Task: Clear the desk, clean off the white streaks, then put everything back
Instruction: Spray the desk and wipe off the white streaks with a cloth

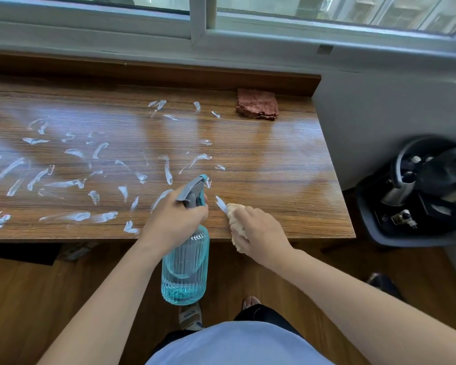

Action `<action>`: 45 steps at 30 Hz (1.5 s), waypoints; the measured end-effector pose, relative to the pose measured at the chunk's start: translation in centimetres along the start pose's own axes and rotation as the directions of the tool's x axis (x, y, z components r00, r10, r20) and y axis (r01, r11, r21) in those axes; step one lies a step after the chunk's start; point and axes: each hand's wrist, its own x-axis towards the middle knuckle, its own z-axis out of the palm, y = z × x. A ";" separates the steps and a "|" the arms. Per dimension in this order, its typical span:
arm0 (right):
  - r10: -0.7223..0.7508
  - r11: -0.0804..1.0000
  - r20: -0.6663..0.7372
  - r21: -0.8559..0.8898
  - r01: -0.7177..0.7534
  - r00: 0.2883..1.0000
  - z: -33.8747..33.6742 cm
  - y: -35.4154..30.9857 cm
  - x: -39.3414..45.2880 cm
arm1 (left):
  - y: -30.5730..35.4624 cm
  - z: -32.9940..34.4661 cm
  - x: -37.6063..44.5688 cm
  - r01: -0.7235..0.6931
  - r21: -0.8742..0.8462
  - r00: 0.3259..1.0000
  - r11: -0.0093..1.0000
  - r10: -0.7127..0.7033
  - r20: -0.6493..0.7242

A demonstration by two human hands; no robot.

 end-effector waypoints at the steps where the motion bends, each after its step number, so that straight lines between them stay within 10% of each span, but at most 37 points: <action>1: -0.024 1.000 -0.041 -0.016 0.023 0.999 0.2 0.7 -0.3 | 0.1 -0.1 0.1 -0.003 -0.011 1.000 1.000 0.003 0.010; 9: 0.439 0.852 -0.307 -0.155 -0.499 0.845 -2.6 6.0 3.1 | 0.3 -1.0 0.3 -0.051 -0.018 0.998 0.999 0.052 0.035; 15: -0.107 0.986 -0.076 -0.137 0.096 0.991 0.9 1.2 1.1 | 0.4 -1.2 0.5 -0.071 0.022 0.997 0.997 0.070 0.035; 25: 0.336 0.929 -0.286 -0.056 -0.366 0.897 -0.8 5.3 5.4 | -0.6 -1.6 0.7 -0.036 0.145 0.998 0.989 0.028 0.055; 31: 0.182 0.972 -0.310 -0.089 -0.219 0.933 0.1 4.9 3.0 | -1.9 0.5 -1.3 -0.066 0.427 0.992 0.902 0.012 0.127; 40: 0.076 0.985 -0.308 -0.123 -0.119 0.948 0.3 4.8 2.8 | -3.1 2.0 -1.9 -0.036 0.428 0.995 0.903 -0.009 0.103; 45: -0.195 0.980 -0.205 -0.071 0.185 0.959 1.2 3.6 1.2 | -2.6 1.5 -2.0 -0.045 0.393 0.997 0.918 0.014 0.081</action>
